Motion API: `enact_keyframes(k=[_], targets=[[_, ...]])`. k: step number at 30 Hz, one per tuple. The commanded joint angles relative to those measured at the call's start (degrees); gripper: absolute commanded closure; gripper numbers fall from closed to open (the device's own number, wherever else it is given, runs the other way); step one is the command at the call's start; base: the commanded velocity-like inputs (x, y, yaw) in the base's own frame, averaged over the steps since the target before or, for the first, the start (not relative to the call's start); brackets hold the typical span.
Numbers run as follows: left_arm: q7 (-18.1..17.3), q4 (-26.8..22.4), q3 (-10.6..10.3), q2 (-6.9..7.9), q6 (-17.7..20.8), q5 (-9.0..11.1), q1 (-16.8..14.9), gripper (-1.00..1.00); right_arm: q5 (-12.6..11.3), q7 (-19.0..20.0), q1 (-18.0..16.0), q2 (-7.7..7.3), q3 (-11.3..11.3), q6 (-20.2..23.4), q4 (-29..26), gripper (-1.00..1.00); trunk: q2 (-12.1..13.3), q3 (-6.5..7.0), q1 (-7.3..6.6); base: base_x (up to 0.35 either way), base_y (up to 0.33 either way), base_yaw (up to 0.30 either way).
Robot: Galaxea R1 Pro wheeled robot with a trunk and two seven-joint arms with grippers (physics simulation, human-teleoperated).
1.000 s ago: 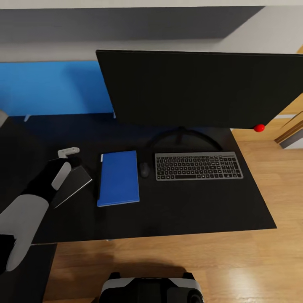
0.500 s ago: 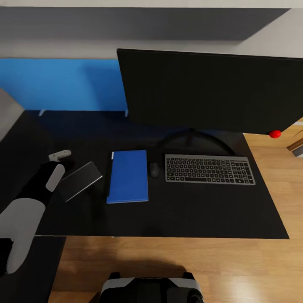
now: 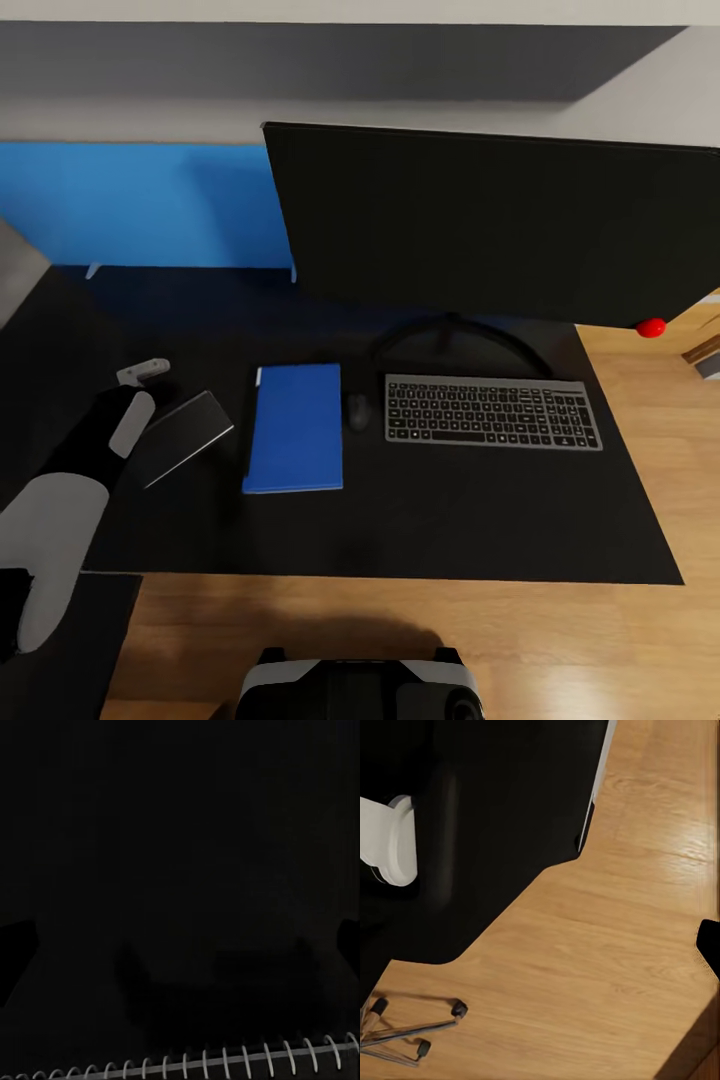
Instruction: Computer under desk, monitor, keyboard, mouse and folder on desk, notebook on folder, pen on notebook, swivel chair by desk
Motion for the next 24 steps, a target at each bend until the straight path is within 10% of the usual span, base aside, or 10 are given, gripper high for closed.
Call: enact_keyframes(k=[1, 14, 24], targets=[[0.5, -0.1, -0.2, -0.01, 0.1, 0.6, 0.0, -1.00, -0.5, 0.1, 0.0, -0.07, 0.2, -0.1, -0.1, -1.00, -0.1, -0.07, 0.05, 0.090, -0.096, 0.002], [0.6, 0.1, 0.2, -0.31, -1.2, 1.0, 0.4, -1.00, -0.4, 0.0, 0.1, -0.09, 0.2, -0.1, -0.1, -1.00, -0.1, -0.07, 0.05, 0.024, -0.026, 0.001], [1.0, 0.1, 0.2, -0.14, -3.7, 6.9, 0.6, -1.00, -0.5, 0.0, 0.2, -0.09, 0.2, -0.1, -0.1, -1.00, -0.1, -0.07, 0.05, 0.001, -0.001, 0.000]])
